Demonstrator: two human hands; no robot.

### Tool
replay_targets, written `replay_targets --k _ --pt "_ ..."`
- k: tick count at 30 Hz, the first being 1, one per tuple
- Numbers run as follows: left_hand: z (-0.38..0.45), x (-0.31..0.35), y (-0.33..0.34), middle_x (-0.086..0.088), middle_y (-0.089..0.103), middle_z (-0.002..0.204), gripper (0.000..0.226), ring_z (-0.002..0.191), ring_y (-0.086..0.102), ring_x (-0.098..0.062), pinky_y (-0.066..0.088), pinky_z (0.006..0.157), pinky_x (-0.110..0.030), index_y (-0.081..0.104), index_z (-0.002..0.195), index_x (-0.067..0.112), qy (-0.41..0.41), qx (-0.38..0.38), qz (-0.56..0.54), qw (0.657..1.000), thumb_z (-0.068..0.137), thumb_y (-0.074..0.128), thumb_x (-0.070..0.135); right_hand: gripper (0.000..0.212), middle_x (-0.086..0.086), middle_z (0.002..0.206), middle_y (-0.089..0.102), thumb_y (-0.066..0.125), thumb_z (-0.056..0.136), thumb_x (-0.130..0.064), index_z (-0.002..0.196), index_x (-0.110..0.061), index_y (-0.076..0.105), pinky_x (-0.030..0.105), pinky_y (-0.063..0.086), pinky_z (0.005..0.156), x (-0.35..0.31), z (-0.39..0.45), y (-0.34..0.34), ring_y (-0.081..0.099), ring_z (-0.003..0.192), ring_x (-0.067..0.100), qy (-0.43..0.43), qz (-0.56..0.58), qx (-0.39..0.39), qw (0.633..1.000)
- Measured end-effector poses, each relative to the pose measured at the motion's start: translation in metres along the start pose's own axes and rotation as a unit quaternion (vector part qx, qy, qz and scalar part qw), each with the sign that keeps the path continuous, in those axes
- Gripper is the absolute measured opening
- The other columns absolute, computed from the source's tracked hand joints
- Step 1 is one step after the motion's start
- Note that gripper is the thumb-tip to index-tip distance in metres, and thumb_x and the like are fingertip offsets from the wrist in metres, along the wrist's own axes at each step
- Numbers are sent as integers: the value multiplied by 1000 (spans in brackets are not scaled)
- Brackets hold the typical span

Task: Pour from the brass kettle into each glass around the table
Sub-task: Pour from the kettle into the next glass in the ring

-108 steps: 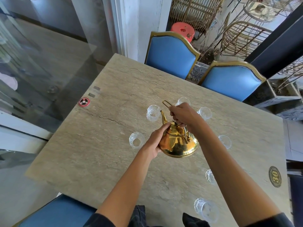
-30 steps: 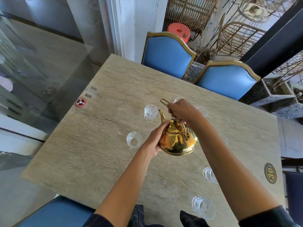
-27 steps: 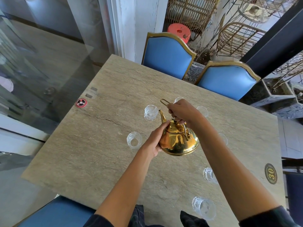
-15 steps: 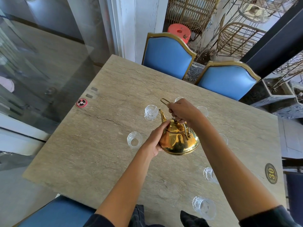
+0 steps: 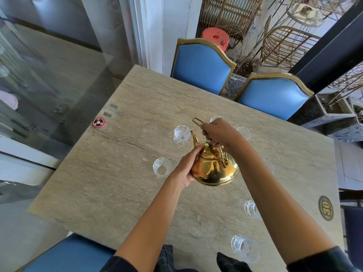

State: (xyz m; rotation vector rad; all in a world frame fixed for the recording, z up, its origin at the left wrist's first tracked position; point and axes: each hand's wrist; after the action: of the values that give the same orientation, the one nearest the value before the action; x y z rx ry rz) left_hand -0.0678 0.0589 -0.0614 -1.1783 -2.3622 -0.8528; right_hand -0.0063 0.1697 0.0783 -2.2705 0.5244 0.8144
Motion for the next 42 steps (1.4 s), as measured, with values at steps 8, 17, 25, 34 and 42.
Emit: replay_targets --k 8,17,25,34,42 --pt "4 -1 -5 -7 86 123 63 124 77 -30 56 116 -60 79 130 28 -4 2 -7 1000 90 75 76 29 4 60 45 50 100 -15 74 -6 58 18 24 38 2 4 4 33 44 12 1 10 -1 1000" --pt "11 0 -14 -5 87 120 74 122 78 -30 59 112 -60 80 129 26 5 12 8 1000 75 81 77 30 5 58 50 52 101 -21 78 -4 62 21 31 38 17 7 11 38 44 13 -17 16 21 999" --pt "5 10 -20 -5 88 112 43 115 80 -29 61 107 -49 83 115 23 22 35 36 999 96 78 61 32 6 58 43 53 99 -21 70 -8 57 23 30 42 28 0 15 35 45 14 -46 68 32 996" --pt "-1 -6 -23 -11 86 120 67 117 81 -35 62 89 -39 78 134 8 73 38 30 996 92 83 59 31 8 62 38 53 102 -21 75 -7 58 26 26 45 38 -34 10 32 45 13 -86 108 19 990" --pt "-27 -41 -25 -12 84 124 104 112 80 -28 63 96 -47 72 136 10 81 42 -4 996 57 99 73 38 1 54 38 55 103 -25 69 -8 56 23 28 41 52 -76 16 34 42 12 -103 89 -10 991"
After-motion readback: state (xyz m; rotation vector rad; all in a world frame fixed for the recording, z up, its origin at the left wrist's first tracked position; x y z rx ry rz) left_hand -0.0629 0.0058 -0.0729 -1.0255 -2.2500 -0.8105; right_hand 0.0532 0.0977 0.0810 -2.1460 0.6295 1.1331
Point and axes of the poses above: each hand's wrist, its own z-axis towards the middle knuckle, its own y-axis out of the palm, x = y × z
